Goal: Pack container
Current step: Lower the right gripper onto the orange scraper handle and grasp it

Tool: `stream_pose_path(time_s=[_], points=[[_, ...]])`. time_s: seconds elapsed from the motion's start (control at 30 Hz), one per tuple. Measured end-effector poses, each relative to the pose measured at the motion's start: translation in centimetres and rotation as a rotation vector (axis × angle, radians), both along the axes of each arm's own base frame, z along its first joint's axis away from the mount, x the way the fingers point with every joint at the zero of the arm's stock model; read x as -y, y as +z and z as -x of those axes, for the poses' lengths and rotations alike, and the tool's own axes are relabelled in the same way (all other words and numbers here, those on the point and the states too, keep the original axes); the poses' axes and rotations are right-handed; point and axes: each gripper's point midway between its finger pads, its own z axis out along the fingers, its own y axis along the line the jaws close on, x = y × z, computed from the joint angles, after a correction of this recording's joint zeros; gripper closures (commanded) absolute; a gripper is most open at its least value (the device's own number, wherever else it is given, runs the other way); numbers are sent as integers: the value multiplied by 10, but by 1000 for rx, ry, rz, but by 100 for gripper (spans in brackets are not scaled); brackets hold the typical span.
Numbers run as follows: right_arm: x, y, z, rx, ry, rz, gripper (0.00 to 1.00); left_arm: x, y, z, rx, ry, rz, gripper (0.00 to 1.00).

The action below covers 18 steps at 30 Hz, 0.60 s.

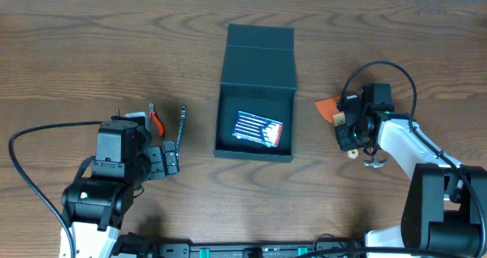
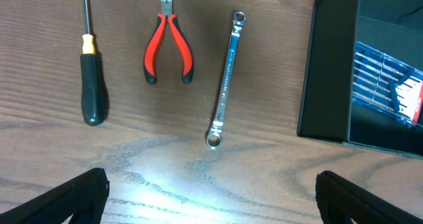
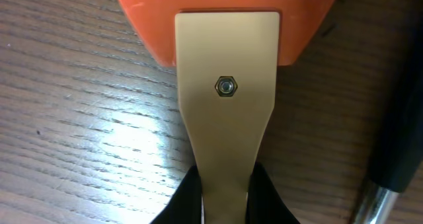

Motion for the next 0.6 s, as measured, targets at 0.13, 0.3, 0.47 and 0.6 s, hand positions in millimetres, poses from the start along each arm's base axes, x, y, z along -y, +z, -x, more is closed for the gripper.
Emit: stream_pose_path(time_s=[0.13, 0.3, 0.47, 0.6], points=[[-1, 0, 0, 1, 2, -8, 99, 0, 0, 0, 0, 0, 0, 2], [-3, 0, 0, 1, -6, -17, 99, 0, 0, 0, 0, 0, 0, 2], [-4, 1, 0, 1, -8, -28, 99, 0, 0, 0, 0, 0, 0, 1], [-5, 1, 0, -1, -7, -34, 99, 0, 0, 0, 0, 0, 0, 1]])
